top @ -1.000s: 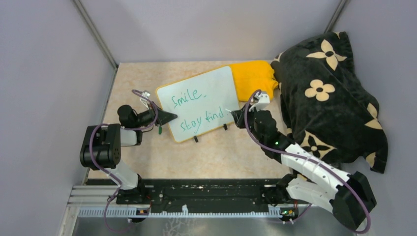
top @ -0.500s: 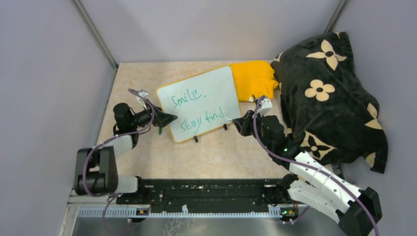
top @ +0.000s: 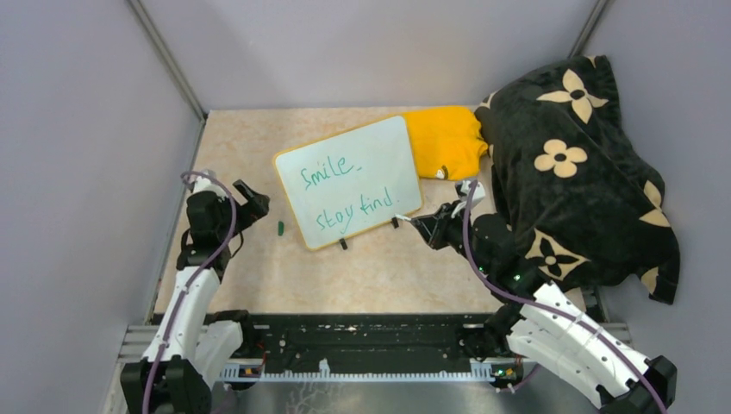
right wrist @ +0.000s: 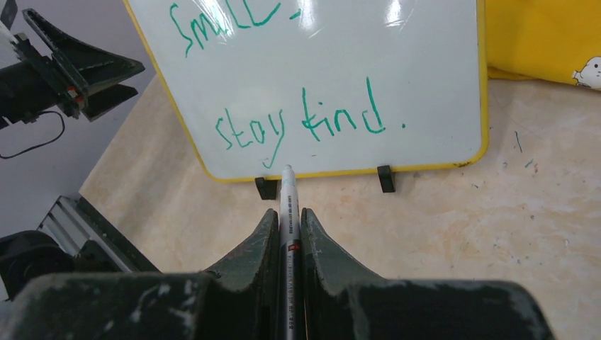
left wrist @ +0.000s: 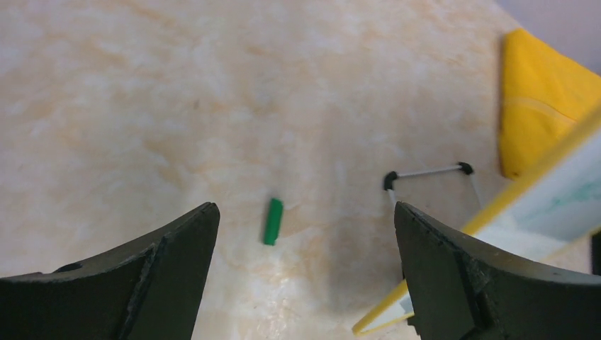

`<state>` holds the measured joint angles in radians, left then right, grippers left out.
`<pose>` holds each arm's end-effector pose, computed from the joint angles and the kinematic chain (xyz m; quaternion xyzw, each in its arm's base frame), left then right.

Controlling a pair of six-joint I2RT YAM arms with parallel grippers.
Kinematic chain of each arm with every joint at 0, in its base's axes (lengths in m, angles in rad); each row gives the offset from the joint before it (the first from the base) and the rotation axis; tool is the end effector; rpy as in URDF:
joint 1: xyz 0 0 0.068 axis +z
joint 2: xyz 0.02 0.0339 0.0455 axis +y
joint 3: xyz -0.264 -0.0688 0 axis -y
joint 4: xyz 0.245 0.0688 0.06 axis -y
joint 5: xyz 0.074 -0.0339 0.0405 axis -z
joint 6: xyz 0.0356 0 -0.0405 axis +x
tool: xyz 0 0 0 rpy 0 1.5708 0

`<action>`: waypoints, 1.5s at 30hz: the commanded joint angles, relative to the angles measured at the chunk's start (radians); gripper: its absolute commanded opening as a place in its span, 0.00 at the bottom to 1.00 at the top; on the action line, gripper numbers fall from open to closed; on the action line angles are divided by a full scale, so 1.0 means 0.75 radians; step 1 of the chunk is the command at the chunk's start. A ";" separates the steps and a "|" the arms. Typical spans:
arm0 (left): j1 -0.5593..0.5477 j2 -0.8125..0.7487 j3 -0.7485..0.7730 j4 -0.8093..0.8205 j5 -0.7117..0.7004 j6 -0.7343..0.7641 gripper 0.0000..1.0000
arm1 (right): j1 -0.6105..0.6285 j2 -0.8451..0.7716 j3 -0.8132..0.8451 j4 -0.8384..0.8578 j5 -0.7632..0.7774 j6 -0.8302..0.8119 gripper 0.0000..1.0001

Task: Write a sentence on the whiteboard
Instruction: Write a sentence on the whiteboard, then close the whiteboard marker at the center of the board.

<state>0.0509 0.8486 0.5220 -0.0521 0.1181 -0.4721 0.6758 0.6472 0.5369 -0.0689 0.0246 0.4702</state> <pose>0.1983 0.0059 0.2494 -0.1816 0.8066 -0.1649 0.5378 0.1311 0.1040 0.2858 -0.0709 0.7642 0.3396 0.5437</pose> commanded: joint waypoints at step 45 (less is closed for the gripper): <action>-0.188 1.093 0.502 -0.520 -0.204 0.280 0.54 | -0.016 -0.050 -0.039 0.067 0.061 -0.045 0.00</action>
<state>-0.0685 1.6115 0.9016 -0.3969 0.0517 -0.2943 0.6754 0.6109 0.5037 -0.0711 0.0589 0.4526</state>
